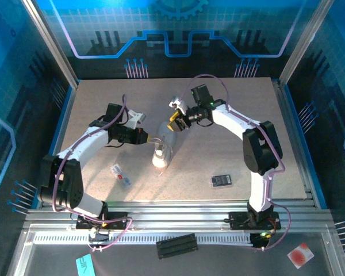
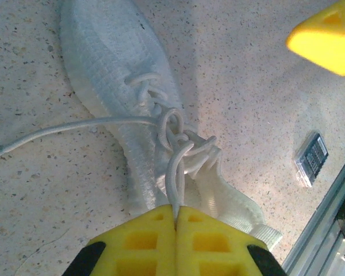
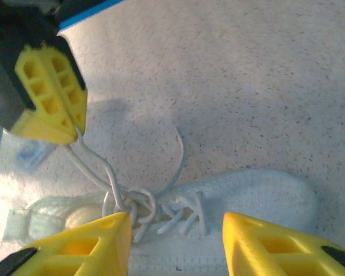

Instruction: Tie the shoes

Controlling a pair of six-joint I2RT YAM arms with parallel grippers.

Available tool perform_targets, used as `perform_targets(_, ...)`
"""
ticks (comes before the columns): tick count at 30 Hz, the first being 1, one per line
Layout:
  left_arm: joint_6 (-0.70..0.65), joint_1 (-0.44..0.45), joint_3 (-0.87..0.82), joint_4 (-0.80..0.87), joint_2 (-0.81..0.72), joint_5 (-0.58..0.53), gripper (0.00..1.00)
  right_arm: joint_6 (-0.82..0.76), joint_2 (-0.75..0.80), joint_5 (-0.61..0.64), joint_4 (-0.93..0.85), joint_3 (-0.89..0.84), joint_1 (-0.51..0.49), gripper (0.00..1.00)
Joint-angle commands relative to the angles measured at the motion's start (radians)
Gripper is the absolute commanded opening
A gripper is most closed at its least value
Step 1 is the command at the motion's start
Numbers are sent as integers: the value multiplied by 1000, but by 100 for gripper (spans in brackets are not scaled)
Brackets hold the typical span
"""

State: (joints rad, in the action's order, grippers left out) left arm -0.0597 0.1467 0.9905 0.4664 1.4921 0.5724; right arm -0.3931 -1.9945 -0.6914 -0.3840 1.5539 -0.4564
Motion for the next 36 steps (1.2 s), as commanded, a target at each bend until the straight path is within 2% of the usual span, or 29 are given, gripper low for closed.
perform_targets(1, -27, -9, 6, 2, -5, 42, 0, -255, -67, -30, -190, 66, -28, 46)
perform_targets(5, -37, -9, -5, 1, -15, 52, 0, -333, -128, 8, -239, 143, -54, 45)
perform_targets(10, -51, -9, -4, 13, -23, 57, 0, -353, -177, 66, -245, 207, -79, 45)
perform_targets(28, -76, -9, 14, 51, -28, 46, 0, -446, -289, 120, -410, 339, -132, 43)
perform_targets(29, -78, -9, 13, 52, -27, 44, 0, -445, -288, 121, -409, 341, -133, 38)
perform_targets(32, -78, -9, 9, 59, -34, 40, 0, -395, -277, 133, -391, 341, -137, 10)
perform_targets(34, -75, -9, 5, 67, -41, 29, 0, -311, -256, 174, -353, 326, -136, 2)
perform_targets(36, -68, -9, -2, 78, -53, 8, 0, -218, -219, 199, -299, 282, -129, 0)
